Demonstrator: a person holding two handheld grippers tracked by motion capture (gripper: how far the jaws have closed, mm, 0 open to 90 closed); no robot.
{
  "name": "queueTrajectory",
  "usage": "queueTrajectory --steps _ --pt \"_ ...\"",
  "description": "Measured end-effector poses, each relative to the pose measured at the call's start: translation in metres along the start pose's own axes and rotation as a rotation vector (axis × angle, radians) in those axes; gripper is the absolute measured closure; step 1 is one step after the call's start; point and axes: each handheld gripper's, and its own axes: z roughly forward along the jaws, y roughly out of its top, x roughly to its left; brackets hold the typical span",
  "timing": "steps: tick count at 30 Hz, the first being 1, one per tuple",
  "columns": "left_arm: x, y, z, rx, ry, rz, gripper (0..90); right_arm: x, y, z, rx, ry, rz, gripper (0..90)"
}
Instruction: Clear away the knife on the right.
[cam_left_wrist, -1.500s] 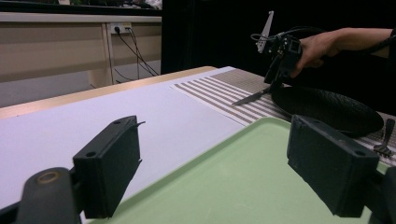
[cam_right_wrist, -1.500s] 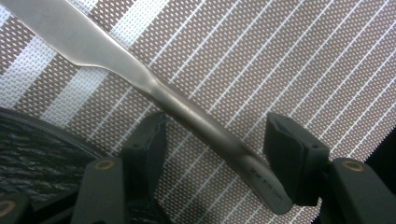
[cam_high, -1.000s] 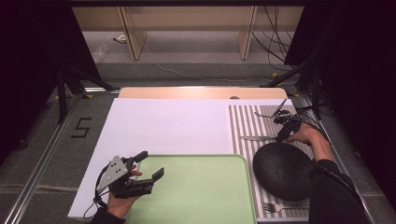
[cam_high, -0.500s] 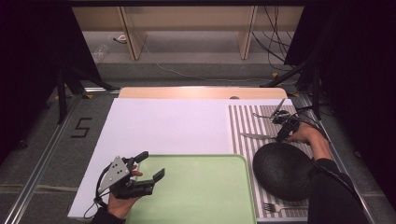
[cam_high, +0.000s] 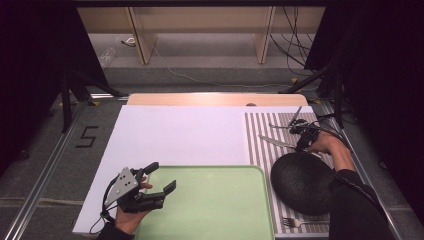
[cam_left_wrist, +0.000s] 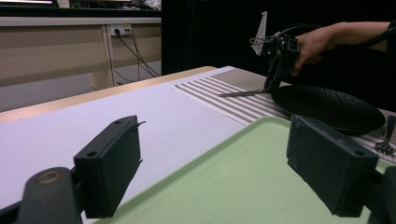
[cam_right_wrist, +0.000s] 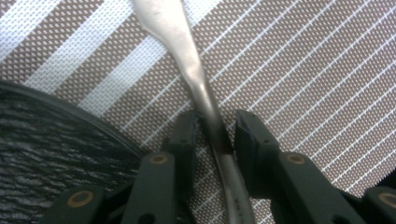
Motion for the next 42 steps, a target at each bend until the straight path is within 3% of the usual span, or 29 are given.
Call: queueTrajectory --steps 4,9,12,19,20,22,27,29,31,36,42 --pt "0.000 0.000 0.000 0.001 0.001 0.002 17.4 0.002 0.000 0.000 0.003 0.005 -0.012 73.3" --pt "0.000 0.000 0.000 0.001 0.002 0.001 17.4 0.005 0.002 -0.001 0.017 -0.013 -0.075 77.1" --pt "0.000 0.000 0.000 0.001 0.002 0.002 17.4 0.007 0.003 -0.001 0.021 -0.009 -0.072 79.1" --pt "0.000 0.000 0.000 -0.002 0.004 -0.001 17.4 0.009 0.001 0.000 -0.008 -0.019 -0.111 79.9" --pt "0.000 0.000 0.000 -0.002 0.004 -0.002 17.4 0.008 0.000 -0.002 0.006 -0.032 -0.146 80.0" --pt "0.000 0.000 0.000 -0.001 0.004 0.000 17.5 0.009 0.000 -0.003 0.004 -0.042 -0.158 80.1" --pt "0.000 0.000 0.000 -0.001 0.004 -0.003 17.5 0.006 0.000 -0.012 -0.059 -0.122 -0.141 80.2" --pt "0.000 0.000 0.000 0.002 0.004 -0.002 17.5 0.003 0.000 -0.019 -0.087 -0.149 -0.160 80.2" --pt "0.000 0.000 0.001 0.002 0.004 -0.005 17.5 0.001 0.002 -0.032 -0.125 -0.181 -0.133 80.2" --pt "0.001 0.000 0.000 -0.003 0.006 -0.005 17.5 -0.001 0.003 -0.049 -0.198 -0.146 -0.100 80.2" --pt "0.001 0.000 0.000 -0.005 0.007 -0.008 17.5 -0.001 0.002 -0.057 -0.273 -0.025 -0.016 80.2"
